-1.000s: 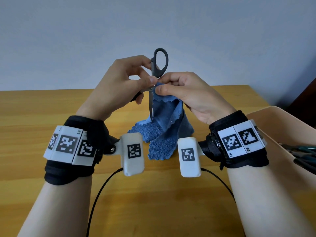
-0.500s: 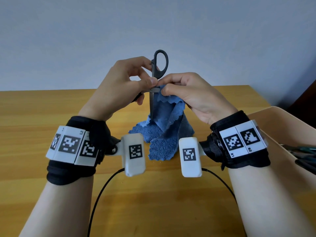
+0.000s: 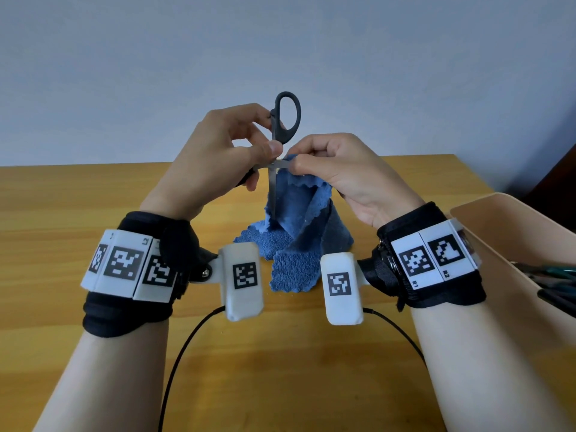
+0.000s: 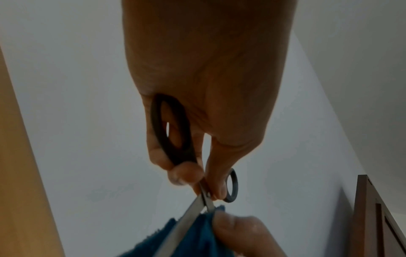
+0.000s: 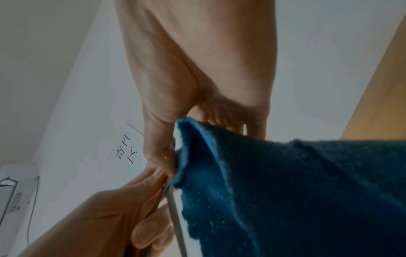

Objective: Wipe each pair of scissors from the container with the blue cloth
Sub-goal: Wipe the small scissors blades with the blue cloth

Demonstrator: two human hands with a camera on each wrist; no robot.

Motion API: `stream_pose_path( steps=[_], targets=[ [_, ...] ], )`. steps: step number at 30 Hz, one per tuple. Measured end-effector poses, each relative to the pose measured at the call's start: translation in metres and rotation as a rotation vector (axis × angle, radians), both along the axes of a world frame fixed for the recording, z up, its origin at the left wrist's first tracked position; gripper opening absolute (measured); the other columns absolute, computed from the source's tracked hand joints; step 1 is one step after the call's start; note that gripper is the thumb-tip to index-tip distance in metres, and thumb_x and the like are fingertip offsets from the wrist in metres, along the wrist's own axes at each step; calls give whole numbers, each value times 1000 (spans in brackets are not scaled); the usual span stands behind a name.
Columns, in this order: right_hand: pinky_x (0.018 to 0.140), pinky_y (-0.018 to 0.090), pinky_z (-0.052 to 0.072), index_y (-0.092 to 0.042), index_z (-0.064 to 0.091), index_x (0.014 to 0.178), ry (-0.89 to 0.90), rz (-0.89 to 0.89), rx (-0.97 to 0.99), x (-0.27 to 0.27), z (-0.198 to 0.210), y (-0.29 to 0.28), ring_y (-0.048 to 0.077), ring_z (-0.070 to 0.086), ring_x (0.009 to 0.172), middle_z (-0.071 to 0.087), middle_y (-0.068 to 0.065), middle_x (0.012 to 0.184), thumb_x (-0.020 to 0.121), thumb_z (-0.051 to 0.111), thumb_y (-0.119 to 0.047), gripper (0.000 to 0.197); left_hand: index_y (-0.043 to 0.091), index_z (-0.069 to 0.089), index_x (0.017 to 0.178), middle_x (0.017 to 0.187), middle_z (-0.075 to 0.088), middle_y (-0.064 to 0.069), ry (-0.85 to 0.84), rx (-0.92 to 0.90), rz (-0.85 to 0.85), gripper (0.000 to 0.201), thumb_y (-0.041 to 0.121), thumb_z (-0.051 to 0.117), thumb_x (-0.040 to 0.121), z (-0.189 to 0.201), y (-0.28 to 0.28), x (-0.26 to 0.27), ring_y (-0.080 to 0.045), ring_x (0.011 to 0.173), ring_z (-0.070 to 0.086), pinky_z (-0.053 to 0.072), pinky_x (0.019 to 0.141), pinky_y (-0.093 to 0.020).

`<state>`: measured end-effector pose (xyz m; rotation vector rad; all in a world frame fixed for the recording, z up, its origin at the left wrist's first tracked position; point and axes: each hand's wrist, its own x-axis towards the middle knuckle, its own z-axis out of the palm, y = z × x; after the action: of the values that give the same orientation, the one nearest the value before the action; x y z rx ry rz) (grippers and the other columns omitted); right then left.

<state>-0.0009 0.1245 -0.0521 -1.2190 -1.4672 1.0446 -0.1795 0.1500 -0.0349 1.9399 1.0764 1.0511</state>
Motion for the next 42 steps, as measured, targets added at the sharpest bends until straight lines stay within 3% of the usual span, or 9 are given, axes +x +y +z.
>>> stream_pose_path(
  steps=[3,10,12,20,23,29,34,39,42],
  targets=[
    [67,14,47,-8,70,85,1,-6,0,-3,0,0,13,61,75,69,10,81,87,71,-8,2,21,62,98,75,61,1,-3,-11,-21,10,12,67,95,1,-1,2,-17,43,51,37,48,-15],
    [66,13,47,-12,72,83,-7,-8,-10,2,0,1,7,61,68,67,0,71,88,63,-1,15,20,63,98,72,60,4,-14,-8,7,9,11,66,95,0,0,-2,-14,42,51,38,48,-15],
    [72,17,49,-9,72,87,13,-18,-21,2,-2,2,10,63,74,70,4,78,85,72,-6,3,18,63,100,75,61,1,-4,2,-1,8,13,66,95,-1,0,2,-15,43,51,36,47,-13],
    [87,23,50,-8,76,91,62,-25,9,5,-3,3,10,68,84,75,5,86,84,77,-11,8,25,63,101,76,60,11,3,29,32,8,19,66,96,-3,1,10,-14,45,55,35,45,-15],
    [85,22,51,-6,75,93,66,-31,13,3,-4,4,10,68,84,74,7,88,85,75,-10,9,28,62,98,74,59,13,-2,20,41,8,20,65,97,-4,2,10,-14,46,55,36,47,-16],
    [80,16,51,-7,76,90,46,-48,6,1,-5,5,10,69,83,75,10,89,85,75,-9,5,23,63,113,84,59,4,81,-16,-26,14,19,54,102,-6,1,11,-12,49,58,40,49,-11],
    [89,21,52,-13,76,84,4,-56,-3,0,-6,5,12,71,90,77,11,100,83,77,-11,2,30,71,118,85,61,6,82,-39,-64,25,18,54,103,-4,-1,9,-11,49,57,42,51,-11],
    [82,21,48,-8,75,87,-30,-45,-12,2,-5,6,11,65,84,75,12,90,86,71,-9,4,28,76,108,85,58,2,35,-57,-37,22,17,59,101,-3,-1,5,-12,46,53,41,51,-14],
    [83,26,48,-10,77,89,-41,-21,-6,3,-6,7,13,64,83,75,17,96,86,70,-8,7,23,76,104,84,56,3,25,-58,-16,16,17,61,99,-3,1,1,-13,46,52,41,50,-16]
  ],
)
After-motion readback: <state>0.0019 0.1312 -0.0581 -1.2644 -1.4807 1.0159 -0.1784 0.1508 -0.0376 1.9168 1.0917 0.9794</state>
